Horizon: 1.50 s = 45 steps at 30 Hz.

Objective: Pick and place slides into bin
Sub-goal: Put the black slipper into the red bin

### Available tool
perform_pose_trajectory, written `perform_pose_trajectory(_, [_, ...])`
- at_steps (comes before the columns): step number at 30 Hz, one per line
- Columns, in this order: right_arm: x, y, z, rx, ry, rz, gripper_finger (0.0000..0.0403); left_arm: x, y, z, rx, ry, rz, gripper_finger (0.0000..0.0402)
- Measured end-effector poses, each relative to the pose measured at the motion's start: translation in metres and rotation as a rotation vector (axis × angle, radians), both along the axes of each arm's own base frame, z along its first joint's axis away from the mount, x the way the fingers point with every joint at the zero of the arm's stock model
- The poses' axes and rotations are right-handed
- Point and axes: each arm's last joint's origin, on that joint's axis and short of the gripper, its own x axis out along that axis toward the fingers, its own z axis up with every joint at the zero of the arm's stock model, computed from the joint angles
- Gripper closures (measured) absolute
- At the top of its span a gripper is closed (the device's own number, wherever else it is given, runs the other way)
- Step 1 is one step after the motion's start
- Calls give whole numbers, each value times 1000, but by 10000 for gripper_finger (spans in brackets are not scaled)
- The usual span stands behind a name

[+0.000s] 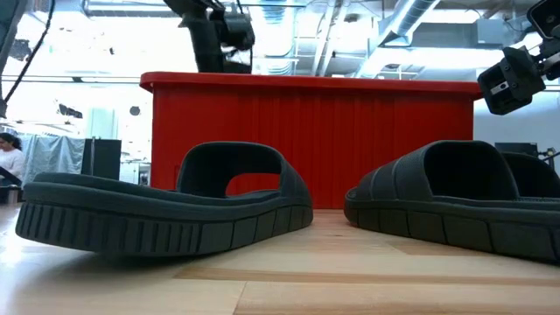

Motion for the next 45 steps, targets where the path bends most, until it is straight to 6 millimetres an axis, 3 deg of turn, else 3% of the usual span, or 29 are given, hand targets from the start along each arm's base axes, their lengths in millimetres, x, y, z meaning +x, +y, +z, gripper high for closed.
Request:
perform_pose_trajectory(5, [0,0,0,0,-1,0,170,-8,-14,23,-114,-168,-79,299])
perform_pose_trajectory(11, [0,0,0,0,-1,0,170,-13,-24,42,-82,-264,-99,299])
perform_pose_trajectory(23, [0,0,0,0,0,0,170,-7,-43,48,-90,-280,-194,299])
perform_pose_trajectory(31, [0,0,0,0,-1,0,170,2,-81,52,-190,-302,-432,299])
perform_pose_trajectory(37, [0,0,0,0,-1,0,170,-8,-113,59,-243,-240,-518,299])
perform_pose_trajectory(45, [0,0,0,0,0,0,170,-25,-150,79,-361,-326,-596,299])
